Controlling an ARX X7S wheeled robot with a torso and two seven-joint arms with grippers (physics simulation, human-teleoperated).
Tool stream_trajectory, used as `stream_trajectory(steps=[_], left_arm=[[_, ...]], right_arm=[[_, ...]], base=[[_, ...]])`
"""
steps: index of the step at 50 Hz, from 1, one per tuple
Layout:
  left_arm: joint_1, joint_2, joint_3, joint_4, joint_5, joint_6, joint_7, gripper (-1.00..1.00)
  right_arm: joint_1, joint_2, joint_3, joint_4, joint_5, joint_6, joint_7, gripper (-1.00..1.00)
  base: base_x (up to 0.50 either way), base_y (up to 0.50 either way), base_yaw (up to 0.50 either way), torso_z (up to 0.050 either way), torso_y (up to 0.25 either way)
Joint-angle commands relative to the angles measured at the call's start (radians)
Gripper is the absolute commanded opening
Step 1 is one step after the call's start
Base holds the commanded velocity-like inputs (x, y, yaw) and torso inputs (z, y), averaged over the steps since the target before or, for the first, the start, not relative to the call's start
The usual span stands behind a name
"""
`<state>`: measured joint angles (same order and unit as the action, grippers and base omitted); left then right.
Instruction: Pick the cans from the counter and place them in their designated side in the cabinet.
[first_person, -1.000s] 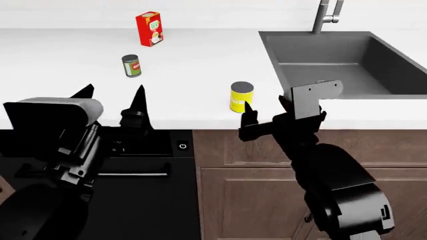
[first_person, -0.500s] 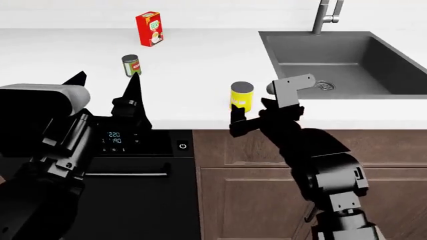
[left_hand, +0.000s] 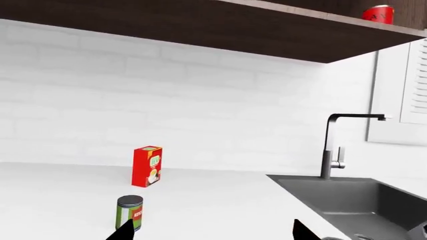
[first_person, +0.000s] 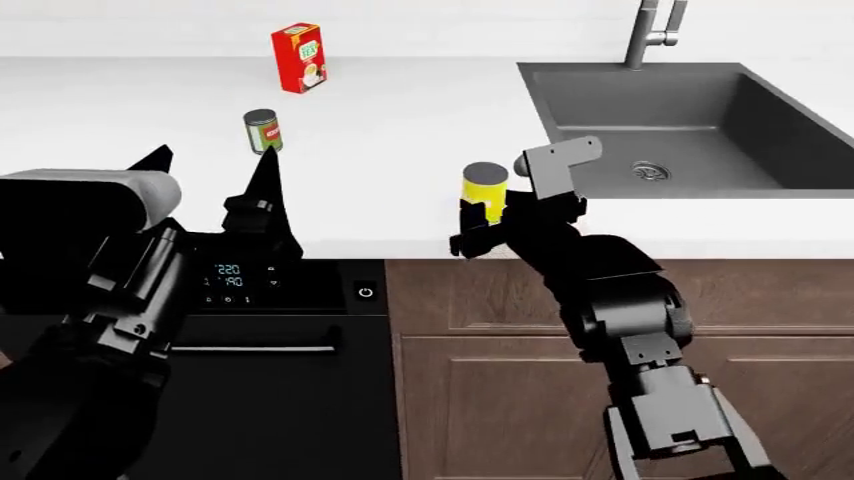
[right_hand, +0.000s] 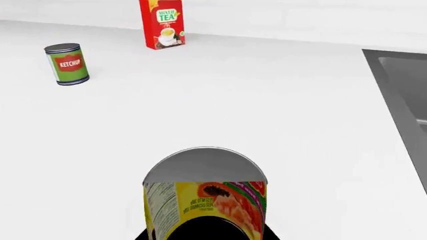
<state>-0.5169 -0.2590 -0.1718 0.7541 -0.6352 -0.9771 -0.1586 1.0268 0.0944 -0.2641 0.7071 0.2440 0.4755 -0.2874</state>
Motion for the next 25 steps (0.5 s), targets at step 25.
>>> stream_trajectory(steps=[25], left_arm=[[-0.09,0.006,0.016,-0.082,-0.071,-0.03,0.005,1.0]], right_arm=[[0.166,0.12,0.052,-0.702,0.16,0.639,0.116,-1.0]], base=[[0.0,0.0,0.0,0.0,0.0]])
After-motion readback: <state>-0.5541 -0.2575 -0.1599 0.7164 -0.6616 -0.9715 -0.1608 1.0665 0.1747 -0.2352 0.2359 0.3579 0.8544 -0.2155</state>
